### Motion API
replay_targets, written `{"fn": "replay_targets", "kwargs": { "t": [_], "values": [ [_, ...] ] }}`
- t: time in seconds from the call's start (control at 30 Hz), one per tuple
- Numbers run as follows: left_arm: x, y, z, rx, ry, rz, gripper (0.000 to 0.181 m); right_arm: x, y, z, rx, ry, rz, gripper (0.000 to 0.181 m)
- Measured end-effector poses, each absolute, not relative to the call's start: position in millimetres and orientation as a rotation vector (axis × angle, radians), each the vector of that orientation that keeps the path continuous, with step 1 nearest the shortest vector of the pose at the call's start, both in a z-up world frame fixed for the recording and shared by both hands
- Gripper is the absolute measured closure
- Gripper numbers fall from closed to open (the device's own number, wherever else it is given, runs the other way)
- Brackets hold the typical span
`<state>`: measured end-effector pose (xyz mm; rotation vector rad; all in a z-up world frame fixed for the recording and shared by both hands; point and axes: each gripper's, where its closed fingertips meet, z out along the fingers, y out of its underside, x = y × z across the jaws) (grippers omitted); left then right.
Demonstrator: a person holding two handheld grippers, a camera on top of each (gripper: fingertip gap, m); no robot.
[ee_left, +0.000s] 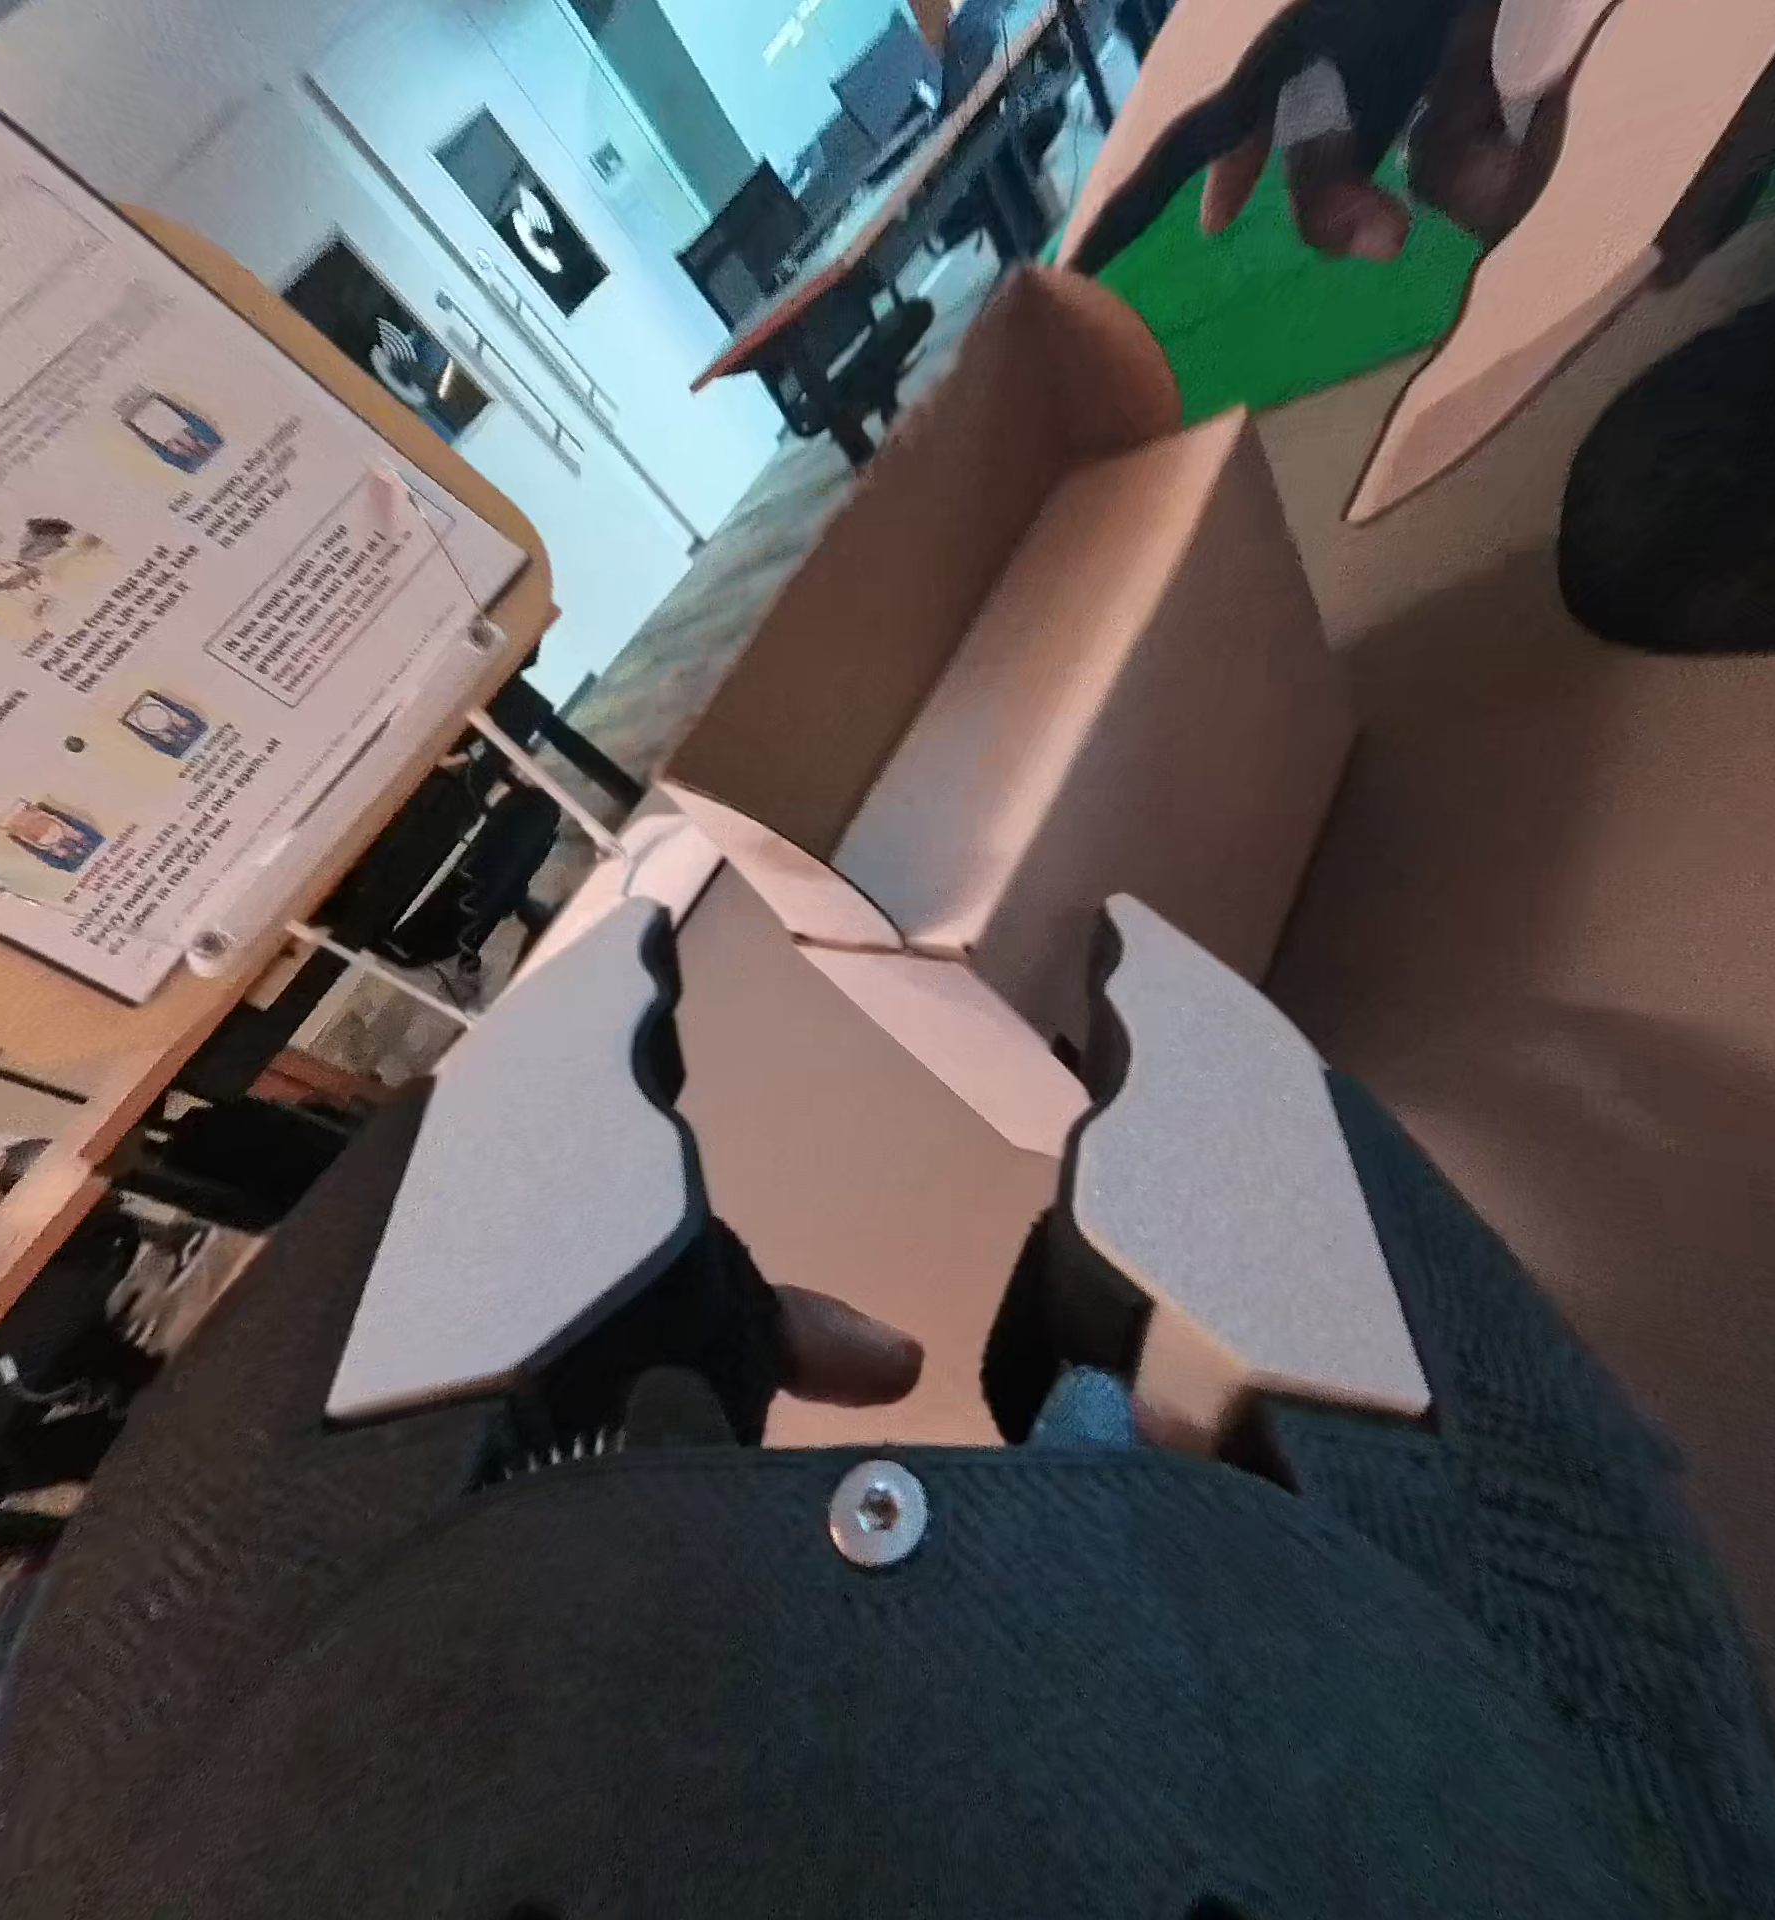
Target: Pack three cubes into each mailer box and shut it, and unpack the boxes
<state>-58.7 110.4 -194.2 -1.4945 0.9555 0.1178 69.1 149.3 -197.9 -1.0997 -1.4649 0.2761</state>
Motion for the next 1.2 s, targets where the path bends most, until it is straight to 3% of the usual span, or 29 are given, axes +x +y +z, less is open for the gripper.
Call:
{"fn": "replay_targets", "kwargs": {
  "t": [0.1,0.23,0.33,0.4,0.5,0.7,0.77,0.83,1.2],
  "values": [
    [-53.0,112.7,-176.6,-1.444,0.999,0.067,0.093,64.0,148.7,-181.9,-1.051,-1.514,0.308,0.084],
    [-43.2,121.8,-181.1,-1.447,1.116,0.069,0.092,49.3,147.3,-175.6,-0.992,-1.593,0.349,0.086],
    [-40.7,122.6,-184.6,-1.401,1.134,0.117,0.105,47.3,149.4,-180.8,-0.968,-1.605,0.298,0.106],
    [-42.3,119.7,-187.0,-1.389,1.130,0.124,0.118,50.0,150.1,-179.0,-0.943,-1.576,0.259,0.130],
    [-43.4,114.1,-194.8,-1.421,1.130,0.063,0.135,52.1,145.0,-187.2,-0.974,-1.595,0.321,0.144],
    [-42.1,109.6,-176.6,-1.384,0.958,-0.143,0.143,50.9,133.5,-173.2,-1.088,-1.457,0.724,0.136],
    [-46.4,107.5,-160.7,-1.385,0.811,-0.334,0.150,53.9,138.3,-152.2,-1.164,-1.263,0.976,0.158],
    [-48.6,104.3,-152.5,-1.397,0.714,-0.535,0.175,56.6,148.1,-147.9,-1.256,-1.155,1.125,0.180],
    [-48.7,109.7,-199.3,-1.646,0.790,-0.577,0.181,55.8,155.8,-197.6,-1.429,-1.323,1.089,0.181]
  ]
}}
